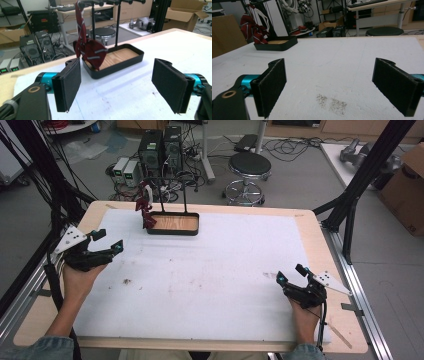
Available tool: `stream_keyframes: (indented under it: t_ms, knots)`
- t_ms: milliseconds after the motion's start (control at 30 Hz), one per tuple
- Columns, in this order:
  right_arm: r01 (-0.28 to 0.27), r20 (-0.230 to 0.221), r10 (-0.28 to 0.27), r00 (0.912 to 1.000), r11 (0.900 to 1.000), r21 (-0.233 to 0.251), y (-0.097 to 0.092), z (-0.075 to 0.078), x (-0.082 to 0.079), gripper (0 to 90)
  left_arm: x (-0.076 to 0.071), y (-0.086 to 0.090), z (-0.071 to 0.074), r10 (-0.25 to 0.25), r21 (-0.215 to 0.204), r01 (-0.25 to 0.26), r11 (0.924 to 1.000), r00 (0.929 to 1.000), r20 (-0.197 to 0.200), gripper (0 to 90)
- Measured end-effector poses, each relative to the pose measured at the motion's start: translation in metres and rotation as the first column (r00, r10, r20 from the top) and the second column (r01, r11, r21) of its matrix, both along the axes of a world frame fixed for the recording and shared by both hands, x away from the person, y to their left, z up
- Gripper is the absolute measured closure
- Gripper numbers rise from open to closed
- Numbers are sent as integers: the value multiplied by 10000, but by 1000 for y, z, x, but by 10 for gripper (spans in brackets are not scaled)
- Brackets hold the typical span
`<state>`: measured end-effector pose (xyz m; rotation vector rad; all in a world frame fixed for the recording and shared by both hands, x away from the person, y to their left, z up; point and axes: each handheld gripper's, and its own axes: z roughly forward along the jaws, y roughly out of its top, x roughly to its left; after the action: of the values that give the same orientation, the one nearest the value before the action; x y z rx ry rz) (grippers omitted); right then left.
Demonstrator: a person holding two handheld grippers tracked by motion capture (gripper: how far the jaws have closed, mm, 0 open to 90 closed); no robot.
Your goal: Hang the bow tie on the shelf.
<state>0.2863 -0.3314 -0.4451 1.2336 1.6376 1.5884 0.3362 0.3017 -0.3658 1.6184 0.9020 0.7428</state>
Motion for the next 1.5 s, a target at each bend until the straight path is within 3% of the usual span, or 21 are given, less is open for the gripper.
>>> stream_keyframes:
  t_ms: [200, 333, 700, 1500]
  knots:
    - [-14, -48, 14, 10000, 10000, 46, 0, 0, 0, 112, -9, 0, -17, 364, 220, -357, 9991, 9988, -316, 232]
    - [-14, -13, 14, 10000, 10000, -1, 0, 0, 0, 113, -16, -1, -26, 536, 349, -527, 9980, 9983, -246, 231]
    - [-40, -27, 40, 10000, 10000, -1, 0, 0, 0, 113, -25, -2, -53, 626, 591, -580, 9966, 9950, -776, 218]
    - [-42, -28, 42, 10000, 10000, -45, 1, 0, 0, 113, -31, -1, -78, 826, 901, -686, 9936, 9833, -1624, 194]
